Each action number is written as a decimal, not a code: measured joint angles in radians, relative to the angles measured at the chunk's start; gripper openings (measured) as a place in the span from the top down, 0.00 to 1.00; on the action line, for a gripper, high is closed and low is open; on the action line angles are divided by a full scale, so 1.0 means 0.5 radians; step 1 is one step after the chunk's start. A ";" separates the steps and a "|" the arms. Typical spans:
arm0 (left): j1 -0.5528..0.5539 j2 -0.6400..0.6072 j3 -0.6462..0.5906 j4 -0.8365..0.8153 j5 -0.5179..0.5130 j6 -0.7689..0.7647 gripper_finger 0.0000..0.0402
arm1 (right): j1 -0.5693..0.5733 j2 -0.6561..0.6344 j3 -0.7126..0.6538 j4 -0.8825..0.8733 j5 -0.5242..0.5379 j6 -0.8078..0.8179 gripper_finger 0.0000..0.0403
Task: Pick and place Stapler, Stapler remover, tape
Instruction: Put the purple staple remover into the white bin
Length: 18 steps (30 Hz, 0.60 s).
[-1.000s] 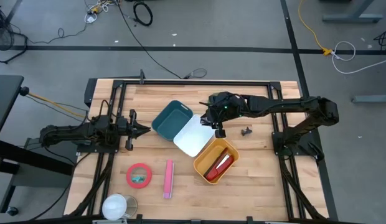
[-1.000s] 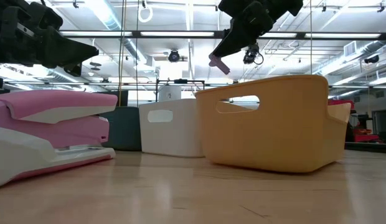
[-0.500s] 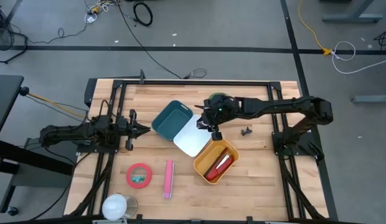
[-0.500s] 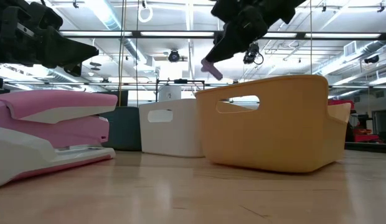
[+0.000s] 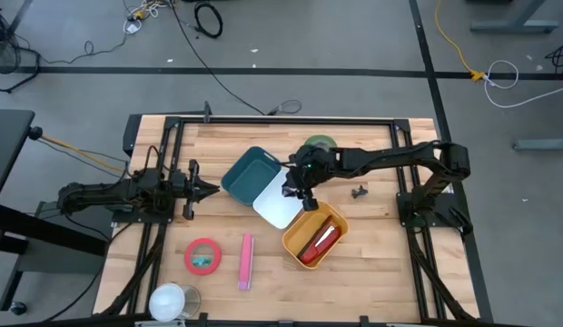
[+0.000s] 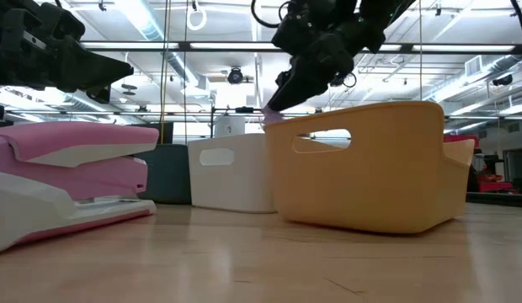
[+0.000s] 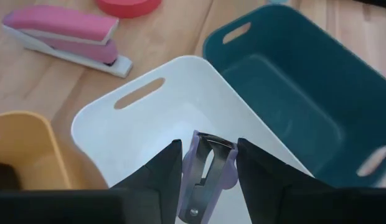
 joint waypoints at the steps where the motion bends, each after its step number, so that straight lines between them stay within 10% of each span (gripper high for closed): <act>1: 0.000 0.000 0.000 0.000 0.000 0.000 0.91 | 0.002 0.007 0.000 -0.007 0.000 0.000 0.64; 18: -0.001 0.000 0.000 -0.003 0.000 0.001 0.91 | 0.011 0.032 -0.001 0.021 -0.003 0.001 0.64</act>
